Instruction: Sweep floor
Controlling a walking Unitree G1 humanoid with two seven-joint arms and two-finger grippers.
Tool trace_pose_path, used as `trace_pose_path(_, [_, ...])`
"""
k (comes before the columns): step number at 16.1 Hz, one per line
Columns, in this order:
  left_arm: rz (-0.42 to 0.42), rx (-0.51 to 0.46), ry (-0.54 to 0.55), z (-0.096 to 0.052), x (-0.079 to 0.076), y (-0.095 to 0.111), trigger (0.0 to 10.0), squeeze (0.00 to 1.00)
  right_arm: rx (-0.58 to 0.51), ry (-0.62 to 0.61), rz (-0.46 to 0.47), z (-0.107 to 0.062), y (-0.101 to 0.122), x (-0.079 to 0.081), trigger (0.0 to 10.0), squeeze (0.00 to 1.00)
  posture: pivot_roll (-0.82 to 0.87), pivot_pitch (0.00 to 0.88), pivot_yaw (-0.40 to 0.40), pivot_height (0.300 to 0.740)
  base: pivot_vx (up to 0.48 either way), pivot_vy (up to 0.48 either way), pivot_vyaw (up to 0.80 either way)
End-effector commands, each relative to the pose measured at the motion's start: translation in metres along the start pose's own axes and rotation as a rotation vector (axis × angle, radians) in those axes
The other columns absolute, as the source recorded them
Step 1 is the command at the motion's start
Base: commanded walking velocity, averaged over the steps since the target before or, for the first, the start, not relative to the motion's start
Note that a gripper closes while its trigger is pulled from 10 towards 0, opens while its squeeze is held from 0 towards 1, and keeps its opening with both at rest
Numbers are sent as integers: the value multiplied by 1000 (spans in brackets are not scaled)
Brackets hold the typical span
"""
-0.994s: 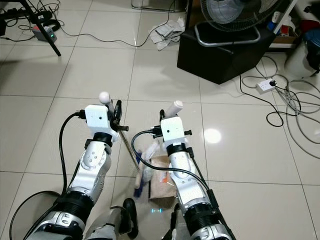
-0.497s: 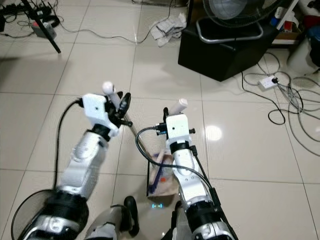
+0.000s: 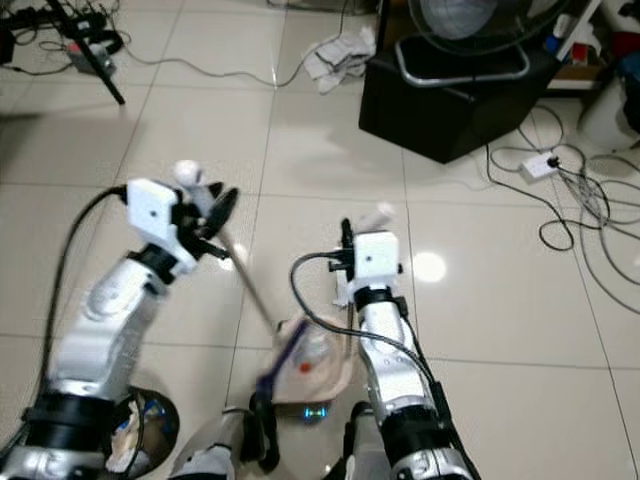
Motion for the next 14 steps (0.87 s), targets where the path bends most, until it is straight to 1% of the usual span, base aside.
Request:
trace_pose_path(1, [15,13,25,-3,12,-4,10000,0,-38,-14,45,-1,9,-3,10000,0,4,204,75,740,0,0,0])
trace_pose_path(2, [23,18,32,-3,15,-5,10000,0,-44,-17,50,0,11,-4,10000,0,5,196,78,740,0,0,0])
trace_pose_path(5, [39,21,88,-3,32,-4,10000,0,-89,-42,96,-1,23,-13,10000,0,5,167,87,740,0,0,0])
trace_pose_path(6, [60,20,161,-3,48,0,10000,0,-107,-45,99,-2,32,-19,10000,0,4,155,88,740,0,0,0])
trace_pose_path(8, [78,31,242,-5,63,0,10000,0,-113,-32,84,-3,40,-21,10000,0,2,142,88,740,0,0,0])
trace_pose_path(10, [109,87,295,-8,70,-7,10000,0,-125,-22,83,-3,55,-23,10000,0,-3,134,86,740,0,0,0])
trace_pose_path(11, [121,106,333,-12,73,-10,10000,0,-134,-9,90,-3,67,-24,10000,0,-6,131,86,740,0,0,0])
trace_pose_path(12, [119,103,371,-15,77,-11,10000,0,-130,-2,77,-3,74,-24,10000,0,-10,127,86,740,0,0,0])
trace_pose_path(13, [116,105,387,-15,78,-11,10000,0,-132,-2,74,-4,78,-26,10000,0,-10,123,86,740,0,0,0])
trace_pose_path(14, [113,110,391,-15,78,-12,10000,0,-142,-11,81,-5,87,-29,10000,0,-8,117,87,740,0,0,0])
Point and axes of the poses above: a point about 5 cm out from each wrist's last joint towards the gripper, its own z axis pointing out of the wrist towards the gripper, its own y axis along the axis of the wrist's last joint, x = y × z, the point moved 3 cm from there along z, pointing out of the wrist towards the gripper, and after that the axes turned 15 degrees about z, right-handed, at the moved point
